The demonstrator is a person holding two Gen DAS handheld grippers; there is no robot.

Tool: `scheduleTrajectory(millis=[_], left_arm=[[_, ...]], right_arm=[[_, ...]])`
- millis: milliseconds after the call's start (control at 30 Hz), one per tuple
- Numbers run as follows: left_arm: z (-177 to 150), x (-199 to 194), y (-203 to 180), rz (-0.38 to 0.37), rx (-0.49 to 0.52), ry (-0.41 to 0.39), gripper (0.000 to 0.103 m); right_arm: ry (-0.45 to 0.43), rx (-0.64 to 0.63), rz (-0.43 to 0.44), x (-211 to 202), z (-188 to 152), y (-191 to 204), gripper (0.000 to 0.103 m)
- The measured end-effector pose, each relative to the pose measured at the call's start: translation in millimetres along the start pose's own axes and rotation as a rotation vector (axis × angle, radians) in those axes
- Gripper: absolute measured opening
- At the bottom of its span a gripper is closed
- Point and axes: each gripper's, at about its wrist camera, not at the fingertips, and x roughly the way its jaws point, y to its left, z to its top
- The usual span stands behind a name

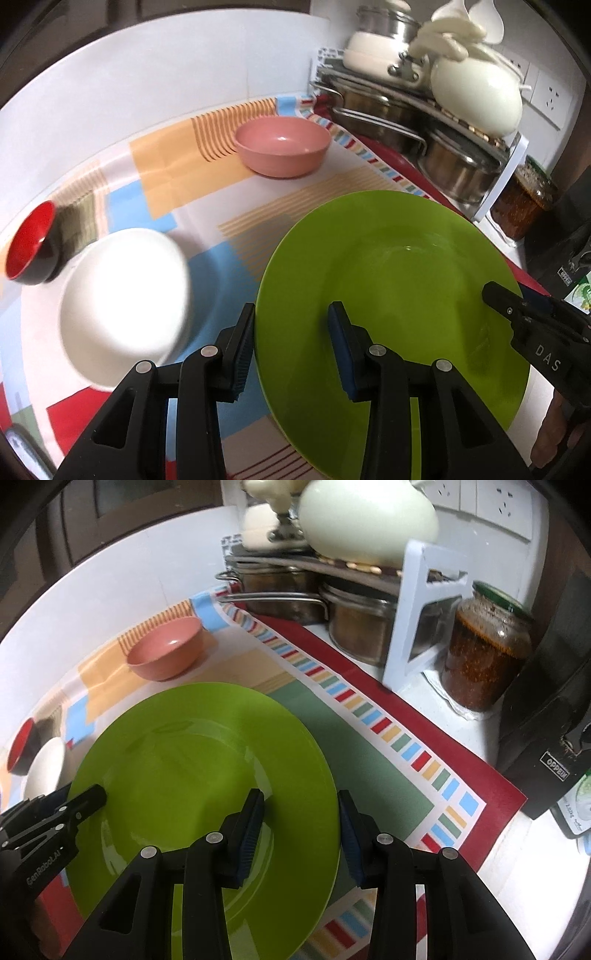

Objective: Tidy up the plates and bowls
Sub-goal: 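Lift the lime-green plate with both grippers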

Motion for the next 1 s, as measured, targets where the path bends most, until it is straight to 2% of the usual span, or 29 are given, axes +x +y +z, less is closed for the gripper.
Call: scheduleTrajectory(millis=[433, 1000], left_arm=[[-27.6, -66.5, 48.9, 0.061, -0.099, -0.077, 0.038], [-92.3, -139.7, 136.1, 0.196, -0.269, -0.123, 0.037]], right_arm=[[-0.062, -0.088, 0.061, -50.4, -10.9, 50.7, 0.041], [-0.077, -0.256, 0.18, -92.7, -48.4, 152.0, 0.041]])
